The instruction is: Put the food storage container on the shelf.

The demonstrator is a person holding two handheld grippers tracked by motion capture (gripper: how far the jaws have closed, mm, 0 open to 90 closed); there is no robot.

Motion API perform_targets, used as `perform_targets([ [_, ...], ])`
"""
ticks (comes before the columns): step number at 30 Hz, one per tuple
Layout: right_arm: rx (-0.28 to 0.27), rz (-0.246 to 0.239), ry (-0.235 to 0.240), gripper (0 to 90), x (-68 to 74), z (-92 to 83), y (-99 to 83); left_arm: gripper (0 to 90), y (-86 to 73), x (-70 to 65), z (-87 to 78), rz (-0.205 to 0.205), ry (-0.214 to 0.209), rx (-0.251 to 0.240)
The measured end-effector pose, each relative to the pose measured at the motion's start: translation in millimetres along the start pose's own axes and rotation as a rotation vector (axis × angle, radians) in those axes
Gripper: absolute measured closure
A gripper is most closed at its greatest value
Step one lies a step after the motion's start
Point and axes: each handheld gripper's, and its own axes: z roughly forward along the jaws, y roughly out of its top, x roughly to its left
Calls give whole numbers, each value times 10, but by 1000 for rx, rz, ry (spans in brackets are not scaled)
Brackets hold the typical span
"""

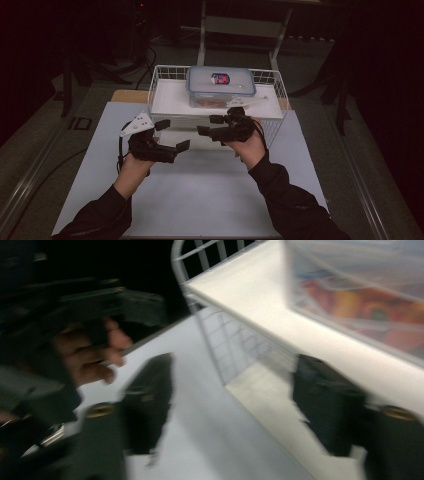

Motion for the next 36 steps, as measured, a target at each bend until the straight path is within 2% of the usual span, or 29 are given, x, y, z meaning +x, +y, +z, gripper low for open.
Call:
perform_targets([
  [2, -33, -1, 17, 223, 20, -58, -59, 1, -23, -41, -8, 18, -14, -3],
  [3, -45, 0, 33, 202, 23, -84, -90, 1, -49, -86, -5, 45, -18, 9],
  [5, -59, -12, 39, 185, 37, -136, -160, 1, -64, -106, -5, 54, -27, 11],
  [7, -42, -44, 36, 143, 50, -176, -240, 1, -92, -135, -1, 60, -40, 18],
  [10, -29, -64, 8, 142, 60, -242, -380, 1, -138, -171, 5, 63, -55, 23],
  [13, -39, -86, -20, 142, 47, -316, -518, 1, -197, -204, 16, 75, -73, 35],
  [18, -58, -76, -28, 143, -9, -438, -743, 1, -323, -257, 41, 89, -103, 62],
  [22, -41, -96, -60, 143, -16, -488, -933, 1, -444, -290, 70, 91, -124, 82],
  [25, -39, -98, -74, 144, -17, -523, -1063, 1, -530, -299, 87, 83, -133, 95],
  [31, -40, -105, -113, 143, -33, -600, -1269, 1, -693, -308, 106, 102, -127, 132],
  [36, -29, -116, -138, 144, -51, -660, -1418, 1, -811, -310, 104, 100, -132, 144],
])
